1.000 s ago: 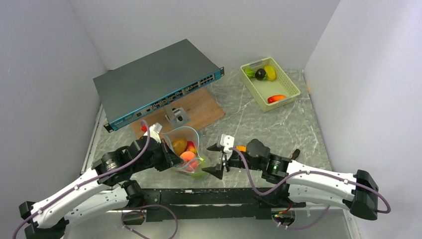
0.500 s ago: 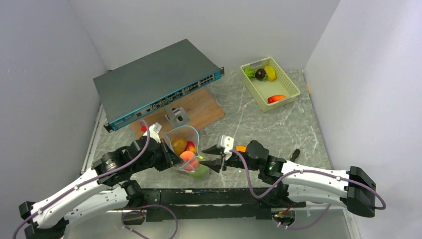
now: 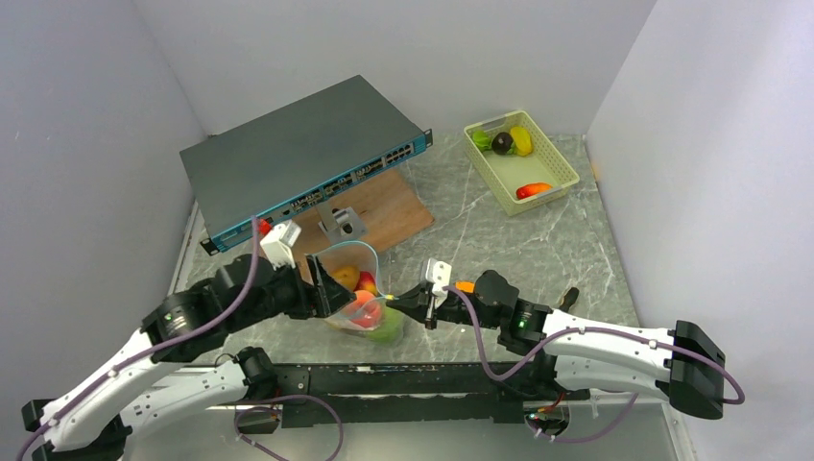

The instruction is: Place the food in the zip-top bag and seal the zipper

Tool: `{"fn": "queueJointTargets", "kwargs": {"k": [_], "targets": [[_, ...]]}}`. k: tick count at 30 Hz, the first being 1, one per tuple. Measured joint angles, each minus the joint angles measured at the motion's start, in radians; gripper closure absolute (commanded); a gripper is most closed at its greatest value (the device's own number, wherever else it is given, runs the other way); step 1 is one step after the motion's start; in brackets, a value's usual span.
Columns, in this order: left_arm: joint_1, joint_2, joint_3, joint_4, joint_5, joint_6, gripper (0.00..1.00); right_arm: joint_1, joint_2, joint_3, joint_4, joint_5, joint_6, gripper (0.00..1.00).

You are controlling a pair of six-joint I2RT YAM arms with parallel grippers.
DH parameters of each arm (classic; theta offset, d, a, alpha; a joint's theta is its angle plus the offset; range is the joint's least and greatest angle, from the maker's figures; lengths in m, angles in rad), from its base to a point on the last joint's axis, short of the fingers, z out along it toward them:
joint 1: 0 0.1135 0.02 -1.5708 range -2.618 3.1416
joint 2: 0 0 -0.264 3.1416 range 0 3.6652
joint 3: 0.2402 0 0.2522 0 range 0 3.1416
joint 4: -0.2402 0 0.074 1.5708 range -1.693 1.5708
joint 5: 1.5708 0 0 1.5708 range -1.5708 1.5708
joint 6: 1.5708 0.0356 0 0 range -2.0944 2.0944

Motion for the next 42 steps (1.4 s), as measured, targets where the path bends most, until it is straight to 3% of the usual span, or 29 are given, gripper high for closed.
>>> {"fn": "queueJointTargets", "kwargs": {"k": [5, 9, 14, 18, 24, 35, 42], "targets": [[-0.021, 0.055, 0.19, -0.019, 0.018, 0.222, 0.09, 0.0, 0.0, 0.0, -0.001, -0.025, 0.011, 1.0], [-0.133, 0.139, 0.304, 0.006, 0.003, 0.423, 0.13, -0.001, 0.0, 0.0, -0.008, -0.053, 0.021, 1.0], [-0.234, 0.172, 0.237, 0.134, 0.039, 0.705, 0.15, -0.009, -0.002, 0.0, -0.015, -0.076, 0.026, 1.0], [-0.256, 0.216, 0.212, 0.175, 0.085, 0.922, 0.14, -0.02, -0.013, 0.0, -0.034, -0.093, 0.026, 1.0], [-0.27, 0.246, 0.172, 0.217, 0.126, 1.152, 0.23, -0.03, -0.038, 0.001, -0.047, -0.101, 0.026, 1.0], [-0.272, 0.283, 0.137, 0.268, 0.165, 1.288, 0.47, -0.034, -0.039, 0.001, -0.049, -0.106, 0.026, 1.0], [-0.272, 0.333, 0.134, 0.274, 0.185, 1.298, 0.54, -0.034, -0.039, 0.0, -0.049, -0.119, 0.026, 1.0]]}}
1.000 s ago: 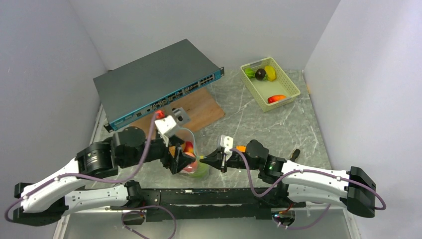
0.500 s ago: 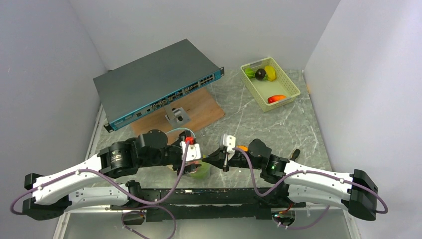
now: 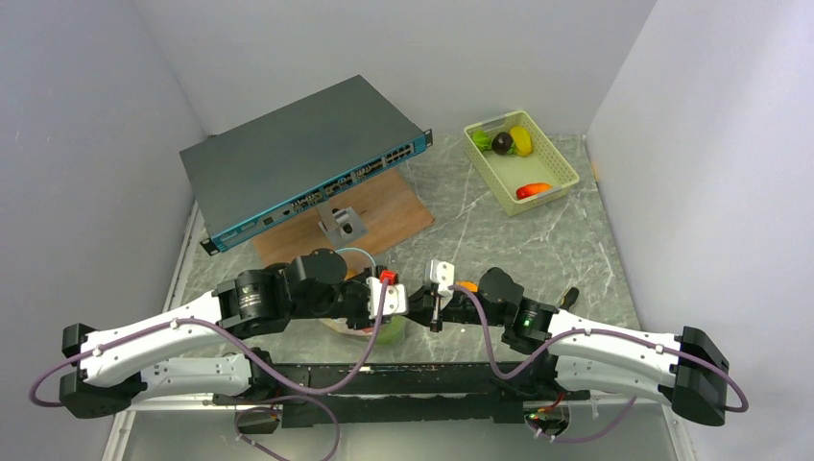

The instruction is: Place the food in the zip-top bag and seal the zipper

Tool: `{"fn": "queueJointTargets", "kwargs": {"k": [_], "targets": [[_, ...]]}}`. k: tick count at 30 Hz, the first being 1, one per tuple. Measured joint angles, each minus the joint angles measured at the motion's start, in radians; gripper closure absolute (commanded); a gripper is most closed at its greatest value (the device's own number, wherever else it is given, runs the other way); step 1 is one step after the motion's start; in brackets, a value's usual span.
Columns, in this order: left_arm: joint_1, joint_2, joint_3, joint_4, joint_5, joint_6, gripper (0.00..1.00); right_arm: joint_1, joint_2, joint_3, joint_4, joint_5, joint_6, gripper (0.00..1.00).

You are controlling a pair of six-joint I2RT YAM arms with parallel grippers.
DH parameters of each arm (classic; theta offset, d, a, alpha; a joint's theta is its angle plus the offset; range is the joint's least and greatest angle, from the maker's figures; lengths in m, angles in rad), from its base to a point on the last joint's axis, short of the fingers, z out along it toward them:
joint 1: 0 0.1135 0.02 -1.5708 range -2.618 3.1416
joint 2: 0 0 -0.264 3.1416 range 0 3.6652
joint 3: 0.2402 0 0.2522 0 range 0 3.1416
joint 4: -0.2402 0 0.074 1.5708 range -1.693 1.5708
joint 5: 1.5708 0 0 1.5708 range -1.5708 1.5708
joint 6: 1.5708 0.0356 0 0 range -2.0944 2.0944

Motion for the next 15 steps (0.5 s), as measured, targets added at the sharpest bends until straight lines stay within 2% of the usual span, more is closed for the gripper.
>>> {"fn": "queueJointTargets", "kwargs": {"k": [3, 15], "targets": [[0.0, 0.007, -0.002, -0.002, 0.006, 0.0, 0.61, 0.0, 0.0, 0.0, 0.0, -0.001, 0.0, 1.0], [0.0, 0.005, -0.008, -0.011, 0.014, -0.011, 0.77, 0.0, -0.005, 0.0, -0.005, -0.005, 0.0, 1.0]]}}
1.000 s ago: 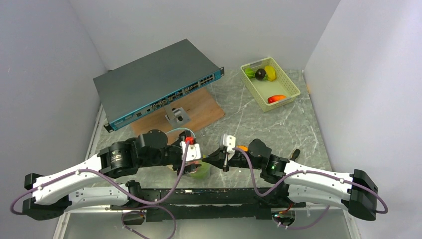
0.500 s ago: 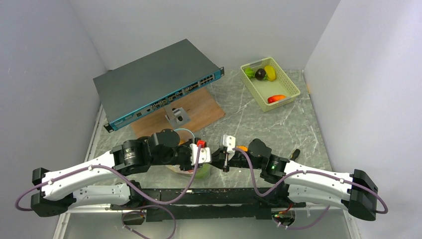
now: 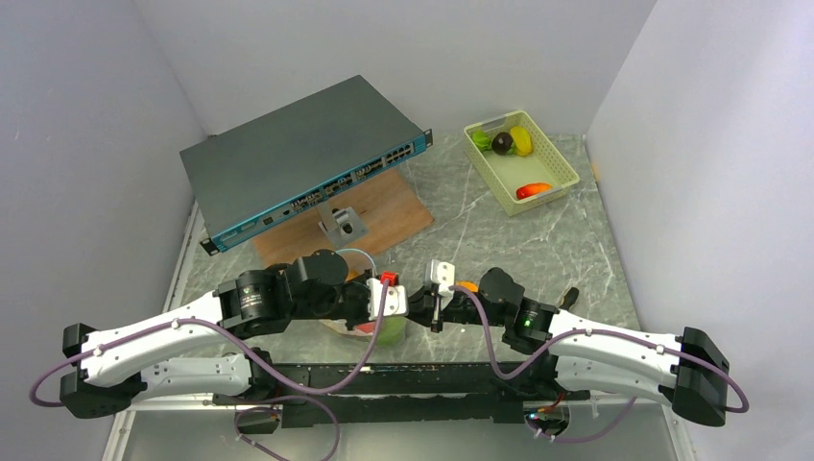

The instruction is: Place the food in the zip-top bag and seal the zipper

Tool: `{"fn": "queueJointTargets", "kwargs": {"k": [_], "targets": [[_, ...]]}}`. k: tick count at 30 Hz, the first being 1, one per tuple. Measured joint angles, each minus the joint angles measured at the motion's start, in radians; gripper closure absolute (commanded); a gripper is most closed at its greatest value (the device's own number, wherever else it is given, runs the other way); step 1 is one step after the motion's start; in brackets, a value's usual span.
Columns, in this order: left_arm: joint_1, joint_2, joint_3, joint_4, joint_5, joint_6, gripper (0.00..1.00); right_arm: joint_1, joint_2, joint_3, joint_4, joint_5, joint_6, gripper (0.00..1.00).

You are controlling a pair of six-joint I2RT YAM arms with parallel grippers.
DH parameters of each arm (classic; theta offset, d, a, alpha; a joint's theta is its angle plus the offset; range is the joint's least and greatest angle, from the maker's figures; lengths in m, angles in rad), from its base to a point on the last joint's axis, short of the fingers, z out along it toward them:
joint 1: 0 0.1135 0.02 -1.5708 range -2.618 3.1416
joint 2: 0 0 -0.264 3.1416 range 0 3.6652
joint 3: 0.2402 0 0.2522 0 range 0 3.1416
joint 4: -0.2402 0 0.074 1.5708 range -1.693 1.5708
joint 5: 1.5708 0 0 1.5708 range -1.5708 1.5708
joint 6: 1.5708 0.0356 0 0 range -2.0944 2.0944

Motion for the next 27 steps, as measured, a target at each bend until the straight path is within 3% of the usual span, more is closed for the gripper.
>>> {"fn": "queueJointTargets", "kwargs": {"k": [5, 9, 15, 18, 21, 27], "targets": [[0.0, 0.0, 0.0, -0.005, 0.0, -0.003, 0.88, 0.0, 0.0, 0.003, -0.007, -0.003, 0.0, 1.0], [0.0, 0.0, 0.0, -0.006, 0.002, -0.004, 0.94, -0.001, 0.003, 0.013, -0.024, -0.006, 0.0, 0.81], [0.0, 0.0, 0.0, -0.019, 0.003, -0.003, 1.0, -0.001, 0.009, 0.043, -0.04, -0.024, -0.002, 0.76], [0.0, -0.002, 0.0, -0.019, 0.003, -0.002, 1.0, -0.001, 0.011, 0.052, -0.048, -0.026, -0.004, 0.8], [0.0, -0.002, 0.0, -0.021, 0.003, 0.0, 1.0, -0.001, 0.018, 0.058, -0.058, -0.029, -0.01, 1.0], [0.0, -0.001, 0.0, -0.024, -0.002, 0.0, 1.0, -0.001, 0.021, 0.064, -0.075, -0.009, -0.013, 1.0]]}}
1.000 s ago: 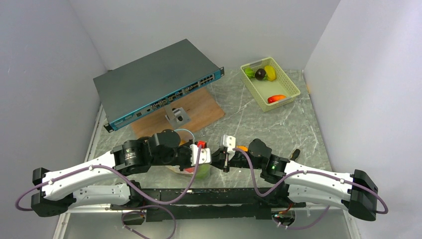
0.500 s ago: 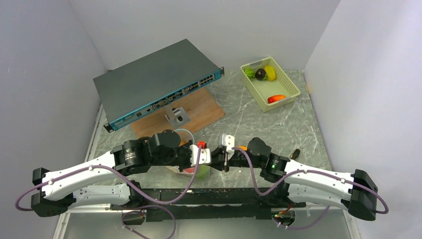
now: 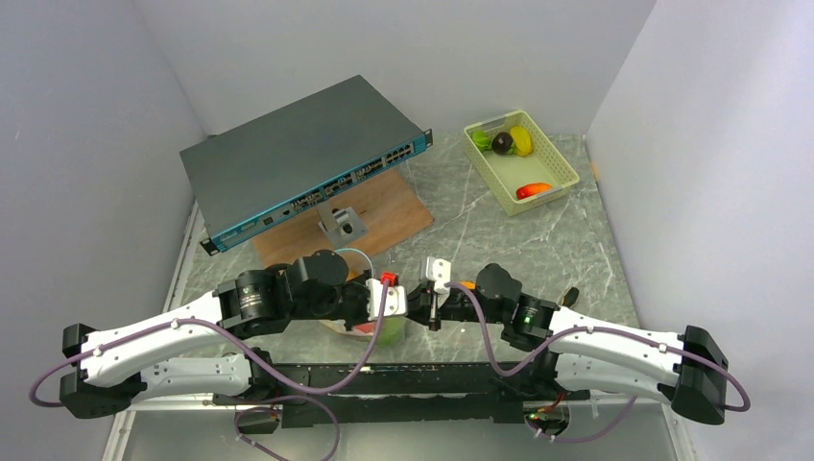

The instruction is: Place the food in the zip-top bag and seal the zipper

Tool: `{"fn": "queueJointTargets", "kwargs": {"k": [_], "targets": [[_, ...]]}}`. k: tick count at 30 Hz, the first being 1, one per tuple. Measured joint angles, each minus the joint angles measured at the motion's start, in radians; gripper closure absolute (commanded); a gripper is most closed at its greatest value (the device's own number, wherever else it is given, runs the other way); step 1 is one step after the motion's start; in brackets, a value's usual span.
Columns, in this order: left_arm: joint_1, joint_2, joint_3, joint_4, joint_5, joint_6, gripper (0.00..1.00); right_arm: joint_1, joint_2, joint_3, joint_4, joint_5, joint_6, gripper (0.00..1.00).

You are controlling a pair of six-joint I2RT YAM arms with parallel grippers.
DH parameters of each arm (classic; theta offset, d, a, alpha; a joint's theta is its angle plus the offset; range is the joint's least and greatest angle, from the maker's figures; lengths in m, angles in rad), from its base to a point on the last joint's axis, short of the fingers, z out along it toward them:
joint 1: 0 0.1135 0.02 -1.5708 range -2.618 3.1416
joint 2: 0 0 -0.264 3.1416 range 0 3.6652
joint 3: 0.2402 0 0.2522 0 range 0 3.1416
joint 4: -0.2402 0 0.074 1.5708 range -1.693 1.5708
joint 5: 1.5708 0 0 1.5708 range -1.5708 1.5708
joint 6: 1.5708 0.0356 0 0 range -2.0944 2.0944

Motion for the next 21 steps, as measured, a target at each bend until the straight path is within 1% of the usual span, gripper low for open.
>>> {"fn": "queueJointTargets", "kwargs": {"k": [10, 21], "targets": [[0.0, -0.023, -0.008, 0.027, -0.044, -0.001, 1.0, 0.011, -0.12, -0.066, 0.026, 0.171, 0.063, 1.0], [0.0, -0.162, -0.053, -0.086, -0.106, -0.019, 1.0, 0.01, -0.171, -0.103, 0.031, 0.265, 0.113, 1.0]]}}
